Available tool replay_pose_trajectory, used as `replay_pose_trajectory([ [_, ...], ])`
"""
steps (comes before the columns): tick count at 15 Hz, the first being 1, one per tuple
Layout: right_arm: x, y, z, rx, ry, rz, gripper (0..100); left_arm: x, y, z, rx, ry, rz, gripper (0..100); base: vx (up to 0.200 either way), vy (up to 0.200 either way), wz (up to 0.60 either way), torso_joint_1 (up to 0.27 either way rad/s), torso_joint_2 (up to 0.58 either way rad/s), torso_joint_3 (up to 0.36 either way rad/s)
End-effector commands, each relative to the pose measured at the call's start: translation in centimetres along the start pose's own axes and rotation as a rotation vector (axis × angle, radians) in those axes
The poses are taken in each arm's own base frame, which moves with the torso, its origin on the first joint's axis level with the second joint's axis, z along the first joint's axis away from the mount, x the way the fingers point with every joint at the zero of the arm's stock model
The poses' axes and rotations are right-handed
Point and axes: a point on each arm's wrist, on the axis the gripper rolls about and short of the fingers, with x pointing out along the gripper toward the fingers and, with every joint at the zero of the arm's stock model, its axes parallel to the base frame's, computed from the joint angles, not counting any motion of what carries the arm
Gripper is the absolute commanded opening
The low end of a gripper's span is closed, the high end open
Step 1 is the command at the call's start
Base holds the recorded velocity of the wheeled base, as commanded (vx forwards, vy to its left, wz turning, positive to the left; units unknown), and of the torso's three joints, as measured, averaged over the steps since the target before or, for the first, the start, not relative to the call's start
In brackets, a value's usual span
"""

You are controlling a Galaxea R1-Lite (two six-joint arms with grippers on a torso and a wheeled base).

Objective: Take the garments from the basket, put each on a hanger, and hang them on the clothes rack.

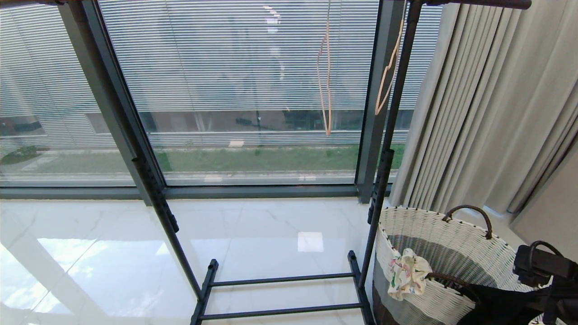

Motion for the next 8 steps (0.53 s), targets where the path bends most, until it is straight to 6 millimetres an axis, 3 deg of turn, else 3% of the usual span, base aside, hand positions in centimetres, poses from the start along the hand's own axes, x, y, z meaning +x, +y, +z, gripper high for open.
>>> replay_pose_trajectory([
  [1, -4.2, 0.9, 1.5, -0.048, -0.112, -0.082, 0, 0.0, 0.0, 0.0, 0.002, 0.000, 0.001, 0, 0.000, 0.000, 0.00, 0.000, 0.00, 0.000],
  [4, -5.8, 0.9, 3.0, -0.051, -0.170, -0.088, 0, 0.0, 0.0, 0.0, 0.002, 0.000, 0.003, 0, 0.000, 0.000, 0.00, 0.000, 0.00, 0.000],
  [8, -6.7, 0.9, 4.0, -0.083, -0.222, -0.102, 0, 0.0, 0.0, 0.0, 0.003, -0.001, 0.000, 0, -0.200, 0.000, 0.00, 0.004, 0.00, 0.002],
])
